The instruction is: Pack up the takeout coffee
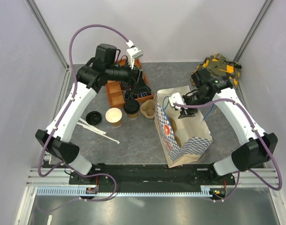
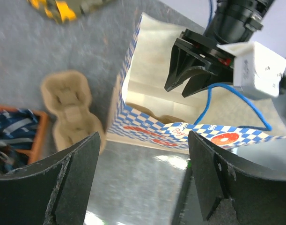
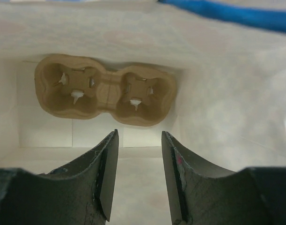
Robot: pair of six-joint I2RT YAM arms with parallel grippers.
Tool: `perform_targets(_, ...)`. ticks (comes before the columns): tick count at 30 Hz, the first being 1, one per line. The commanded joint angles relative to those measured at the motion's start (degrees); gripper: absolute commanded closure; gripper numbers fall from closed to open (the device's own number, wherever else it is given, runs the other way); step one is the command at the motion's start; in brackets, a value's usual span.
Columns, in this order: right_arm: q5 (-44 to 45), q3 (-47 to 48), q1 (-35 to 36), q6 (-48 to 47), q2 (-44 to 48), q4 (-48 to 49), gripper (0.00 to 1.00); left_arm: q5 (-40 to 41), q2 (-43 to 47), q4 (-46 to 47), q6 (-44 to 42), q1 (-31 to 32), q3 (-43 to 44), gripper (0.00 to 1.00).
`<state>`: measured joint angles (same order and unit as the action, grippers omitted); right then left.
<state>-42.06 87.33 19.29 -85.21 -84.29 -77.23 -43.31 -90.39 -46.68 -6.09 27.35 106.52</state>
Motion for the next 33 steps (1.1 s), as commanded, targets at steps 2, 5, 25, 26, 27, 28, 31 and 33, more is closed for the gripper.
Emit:
perform_targets(2,-0.39,-1.99,0.31,-9.88,1.06,-6.53,0.50,1.90,-1.28,0.36,11.80,2.43,-2.10,0.18)
perform_targets(5,1.02,-1.64,0.22,-10.68,0.01,-6.53,0.50,5.33,-2.42,0.01,12.85,5.25,-0.53,0.16)
perform_targets(25,1.63,-3.83,0.14,-13.32,-0.70,-6.53,0.56,-20.59,8.57,8.71,11.44,0.15,-6.86,0.25)
perform_targets(26,1.63,-3.92,0.14,-13.58,-0.70,-6.44,0.55,-19.98,7.78,8.45,11.97,0.50,-6.50,0.25)
perform_targets(27,1.72,-4.10,0.22,-13.58,-0.79,-6.44,0.56,-19.19,7.42,8.27,12.50,1.73,-5.72,0.24)
perform_targets(28,1.81,-4.10,0.22,-13.67,-0.96,-6.44,0.56,-18.22,6.81,7.75,12.68,2.35,-5.10,0.24)
perform_targets(31,1.98,-4.10,0.22,-13.67,-1.14,-6.44,0.55,-15.67,4.62,7.21,14.86,3.84,-3.17,0.24)
perform_targets(33,2.16,-4.27,0.22,-14.28,-1.23,-6.53,0.54,-14.09,1.99,6.60,16.54,4.55,-1.33,0.24)
